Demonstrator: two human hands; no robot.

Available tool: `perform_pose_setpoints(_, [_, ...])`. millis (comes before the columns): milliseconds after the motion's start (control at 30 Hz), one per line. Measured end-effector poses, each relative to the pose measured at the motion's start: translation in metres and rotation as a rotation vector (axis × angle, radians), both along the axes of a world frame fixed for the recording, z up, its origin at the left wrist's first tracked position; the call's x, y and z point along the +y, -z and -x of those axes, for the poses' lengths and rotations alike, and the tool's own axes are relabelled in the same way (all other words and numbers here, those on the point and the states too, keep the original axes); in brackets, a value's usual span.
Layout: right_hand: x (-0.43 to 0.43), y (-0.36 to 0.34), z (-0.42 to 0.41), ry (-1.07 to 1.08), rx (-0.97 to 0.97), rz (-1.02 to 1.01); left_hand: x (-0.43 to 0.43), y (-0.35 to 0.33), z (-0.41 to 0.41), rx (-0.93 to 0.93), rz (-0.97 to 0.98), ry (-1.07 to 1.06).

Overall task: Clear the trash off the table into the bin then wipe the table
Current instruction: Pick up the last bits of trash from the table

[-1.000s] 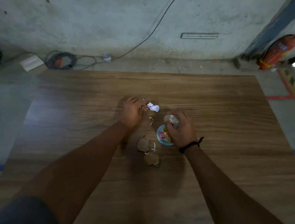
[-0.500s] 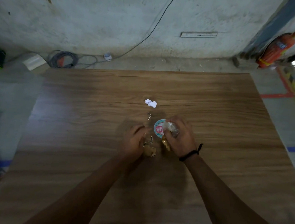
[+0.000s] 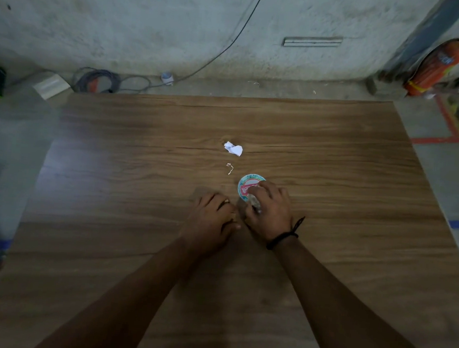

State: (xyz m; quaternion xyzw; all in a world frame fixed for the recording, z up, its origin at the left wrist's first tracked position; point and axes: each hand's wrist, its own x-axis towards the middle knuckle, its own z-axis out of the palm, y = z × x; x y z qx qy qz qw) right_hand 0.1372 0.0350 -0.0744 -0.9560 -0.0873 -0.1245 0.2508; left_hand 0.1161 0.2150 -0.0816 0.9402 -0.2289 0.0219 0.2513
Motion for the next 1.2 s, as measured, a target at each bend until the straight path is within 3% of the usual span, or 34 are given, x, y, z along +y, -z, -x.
perform_pose_setpoints(133, [-0.001, -0.004, -0.006, -0.014, 0.043, -0.068, 0.0, -0.007, -0.007, 0.067, 0.186, 0.008])
perform_pose_setpoints(300, [0.0, -0.031, -0.04, 0.022, 0.093, -0.205, 0.01, -0.032, -0.008, 0.298, 0.688, -0.37])
perform_pose_setpoints(467, [0.026, -0.055, -0.091, -0.047, 0.02, -0.2, 0.023, -0.039, -0.029, 0.289, 0.883, -0.594])
perform_pose_setpoints(533, [0.037, -0.054, -0.107, -0.069, 0.059, -0.117, 0.024, -0.041, -0.033, 0.265, 0.811, -0.557])
perform_pose_setpoints(667, [0.049, -0.03, -0.125, -0.088, 0.213, 0.104, 0.03, -0.031, -0.029, 0.188, 0.513, -0.194])
perform_pose_setpoints(800, [0.046, -0.014, -0.119, -0.126, 0.327, 0.257, 0.037, -0.017, -0.017, 0.148, 0.266, 0.024])
perform_pose_setpoints(1000, [0.041, -0.003, -0.116, -0.178, 0.15, 0.231, 0.041, -0.013, -0.014, 0.075, 0.136, 0.166])
perform_pose_setpoints(1200, [0.048, 0.005, -0.114, -0.165, 0.006, 0.173, 0.043, -0.007, -0.011, -0.02, 0.171, 0.188])
